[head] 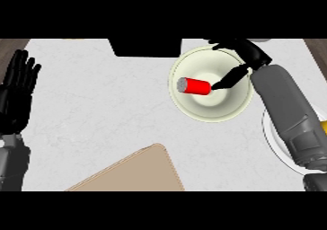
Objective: Pick the can from the plate and place it in the bowl
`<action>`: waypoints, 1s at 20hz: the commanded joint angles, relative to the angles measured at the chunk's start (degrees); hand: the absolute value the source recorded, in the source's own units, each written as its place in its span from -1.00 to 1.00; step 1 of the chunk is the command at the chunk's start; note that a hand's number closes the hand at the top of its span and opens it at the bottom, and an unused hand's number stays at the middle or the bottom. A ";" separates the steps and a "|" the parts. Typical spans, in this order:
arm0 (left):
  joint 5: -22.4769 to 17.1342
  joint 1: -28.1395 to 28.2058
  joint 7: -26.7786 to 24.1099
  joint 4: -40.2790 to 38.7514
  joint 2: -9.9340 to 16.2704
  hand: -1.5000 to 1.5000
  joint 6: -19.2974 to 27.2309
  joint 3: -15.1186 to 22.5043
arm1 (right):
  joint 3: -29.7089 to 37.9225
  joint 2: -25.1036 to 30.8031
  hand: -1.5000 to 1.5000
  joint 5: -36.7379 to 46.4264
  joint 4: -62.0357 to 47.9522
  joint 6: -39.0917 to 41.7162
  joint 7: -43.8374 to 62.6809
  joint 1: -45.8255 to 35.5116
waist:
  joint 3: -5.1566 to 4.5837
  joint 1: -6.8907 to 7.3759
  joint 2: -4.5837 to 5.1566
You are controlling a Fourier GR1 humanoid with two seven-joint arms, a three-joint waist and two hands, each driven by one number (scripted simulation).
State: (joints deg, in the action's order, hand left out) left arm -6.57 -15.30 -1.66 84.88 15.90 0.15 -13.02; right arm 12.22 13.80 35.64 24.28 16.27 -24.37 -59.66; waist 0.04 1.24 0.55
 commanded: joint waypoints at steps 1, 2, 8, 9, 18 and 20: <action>0.83 -1.49 2.84 2.14 -1.37 0.00 1.84 1.63 | 6.36 1.64 -1.00 -4.91 -1.11 -4.73 -2.27 -0.56 | 0.07 0.45 0.14; 0.49 -1.69 -0.18 -2.15 0.17 0.00 0.51 -0.29 | 7.54 2.77 -1.00 -5.91 -1.56 -4.46 -2.76 -1.30 | 0.02 0.23 0.33; -1.83 2.88 -0.58 0.95 1.22 0.00 -2.87 -1.08 | 13.94 11.60 -1.00 -10.33 -5.71 -4.22 -2.30 0.07 | 0.01 0.94 0.19; -0.28 -3.27 3.37 0.62 0.69 0.00 0.56 -0.04 | 14.76 13.91 -1.00 -10.99 -7.32 -1.73 -1.71 -1.44 | 0.07 0.72 0.46; 0.37 -3.03 1.30 0.93 -1.17 0.00 0.64 1.49 | 19.12 24.98 -1.00 -14.03 -12.76 5.95 -8.14 2.07 | 0.32 2.89 1.71; 0.44 -3.54 0.79 0.01 -1.34 0.00 0.53 1.62 | 19.77 27.82 -1.00 -14.77 -13.10 10.60 -10.55 3.26 | 0.39 2.67 1.98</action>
State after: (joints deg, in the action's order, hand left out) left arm -6.49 -17.95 -0.93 85.16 15.21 0.11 -11.92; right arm 30.72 37.20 21.88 12.40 22.24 -31.68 -58.34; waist 0.32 3.71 2.12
